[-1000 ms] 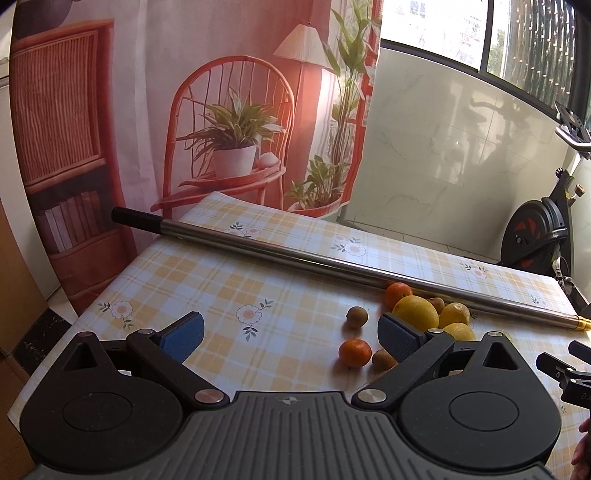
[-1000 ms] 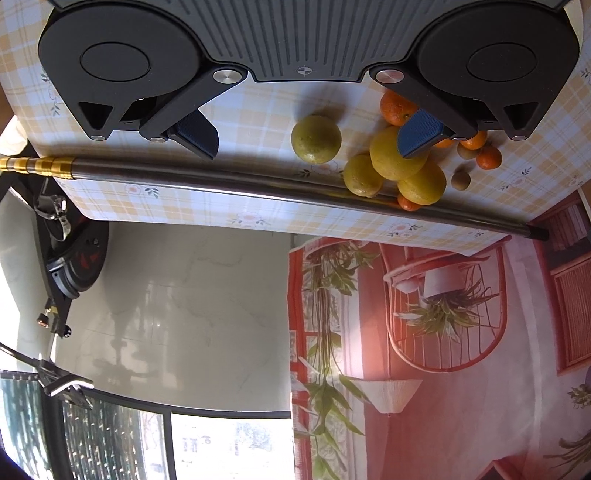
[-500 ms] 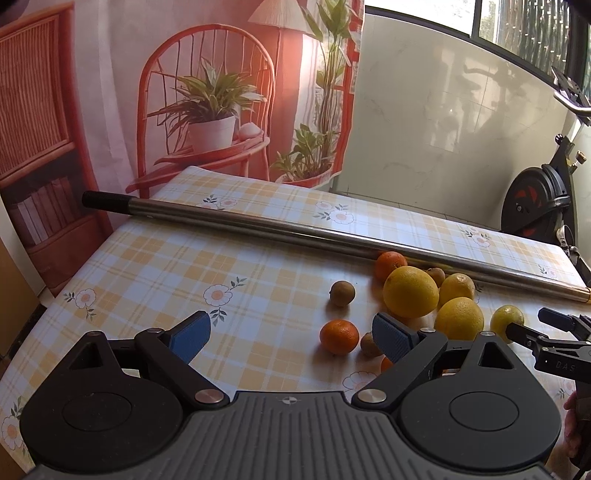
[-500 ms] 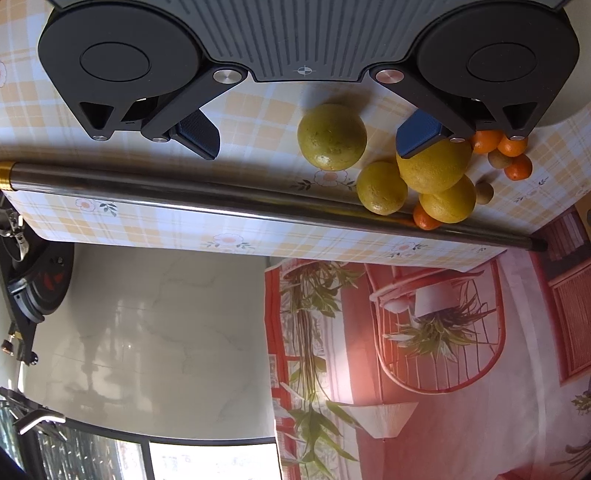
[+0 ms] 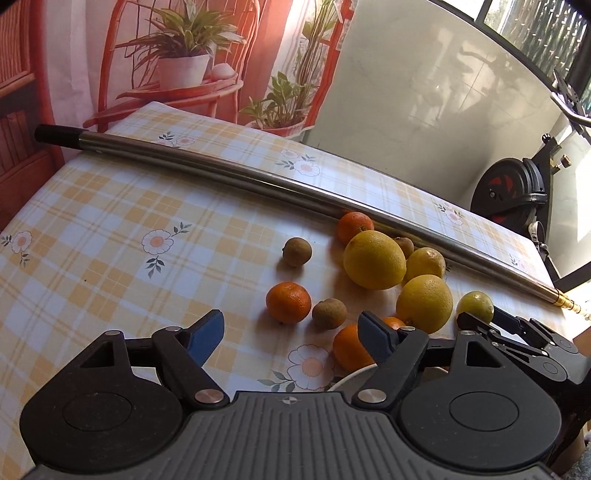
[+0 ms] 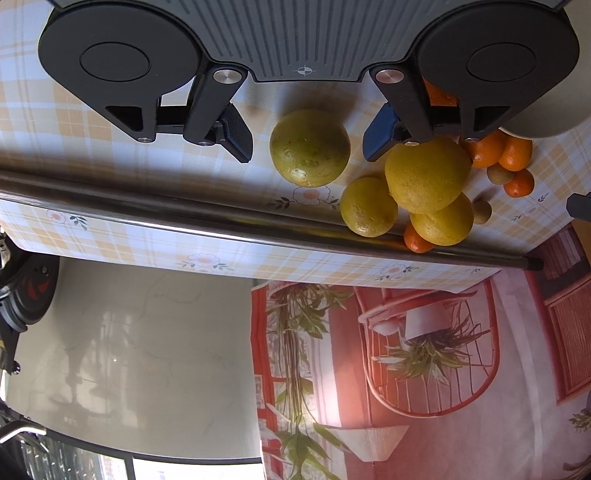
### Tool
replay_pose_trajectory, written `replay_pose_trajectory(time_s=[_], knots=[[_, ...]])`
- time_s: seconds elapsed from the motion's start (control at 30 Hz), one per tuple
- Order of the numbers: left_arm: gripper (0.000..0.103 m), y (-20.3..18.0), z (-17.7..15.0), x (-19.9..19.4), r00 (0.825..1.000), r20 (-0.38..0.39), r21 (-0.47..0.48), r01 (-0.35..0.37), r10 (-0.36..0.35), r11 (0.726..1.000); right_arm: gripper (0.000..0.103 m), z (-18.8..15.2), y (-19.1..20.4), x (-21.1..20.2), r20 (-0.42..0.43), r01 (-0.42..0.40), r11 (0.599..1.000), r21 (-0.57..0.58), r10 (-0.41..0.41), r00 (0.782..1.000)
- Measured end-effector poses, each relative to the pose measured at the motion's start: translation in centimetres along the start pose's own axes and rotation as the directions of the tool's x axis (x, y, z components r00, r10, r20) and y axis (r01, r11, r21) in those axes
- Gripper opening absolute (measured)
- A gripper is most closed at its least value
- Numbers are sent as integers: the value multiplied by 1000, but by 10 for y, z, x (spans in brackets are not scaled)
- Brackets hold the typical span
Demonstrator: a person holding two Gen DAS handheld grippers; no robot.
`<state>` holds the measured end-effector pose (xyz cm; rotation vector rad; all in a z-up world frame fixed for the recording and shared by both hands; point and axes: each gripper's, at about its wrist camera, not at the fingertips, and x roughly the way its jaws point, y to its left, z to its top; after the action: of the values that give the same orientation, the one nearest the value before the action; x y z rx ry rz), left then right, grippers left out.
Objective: Organize fruits
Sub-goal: 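Close the right tool on the green grapefruit while the left tool grasps an orange tangerine, then carry the grapefruit in the right tool while the left tool carries the tangerine over the white plate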
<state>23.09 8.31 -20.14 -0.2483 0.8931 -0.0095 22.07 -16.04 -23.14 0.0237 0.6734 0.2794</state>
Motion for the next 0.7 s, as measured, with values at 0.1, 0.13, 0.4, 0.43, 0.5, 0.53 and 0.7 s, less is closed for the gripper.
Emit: replay_pose_trajectory(time_s=[0.1, 0.13, 0.4, 0.43, 0.5, 0.53, 0.7], knots=[[76, -5, 0, 9, 999, -23, -23, 39, -39, 999, 51, -1, 1, 0, -4, 7, 1000, -10, -7, 1000], [74, -6, 1, 12, 998, -30, -27, 46, -46, 999, 51, -2, 2, -1, -5, 6, 1000, -16, -6, 1000], [53, -14, -4, 34, 987, -88, -93, 125, -133, 988, 46, -3, 5, -1, -10, 8, 1000, -19, -9, 1000], [48, -12, -6, 36, 985, -98, -112, 134, -145, 985, 45, -2, 4, 1, -13, 6, 1000, -13, -6, 1000], [45, -10, -8, 40, 980, -110, -136, 149, -164, 979, 45, -2, 2, 2, -16, 3, 1000, -1, -4, 1000], [43, -10, -9, 41, 979, -112, -142, 155, -171, 978, 45, -2, 2, 2, -17, 2, 1000, 2, -2, 1000], [42, -11, -11, 49, 970, -128, -169, 185, -208, 968, 44, -3, 0, 2, -16, 0, 1000, 6, 0, 1000]])
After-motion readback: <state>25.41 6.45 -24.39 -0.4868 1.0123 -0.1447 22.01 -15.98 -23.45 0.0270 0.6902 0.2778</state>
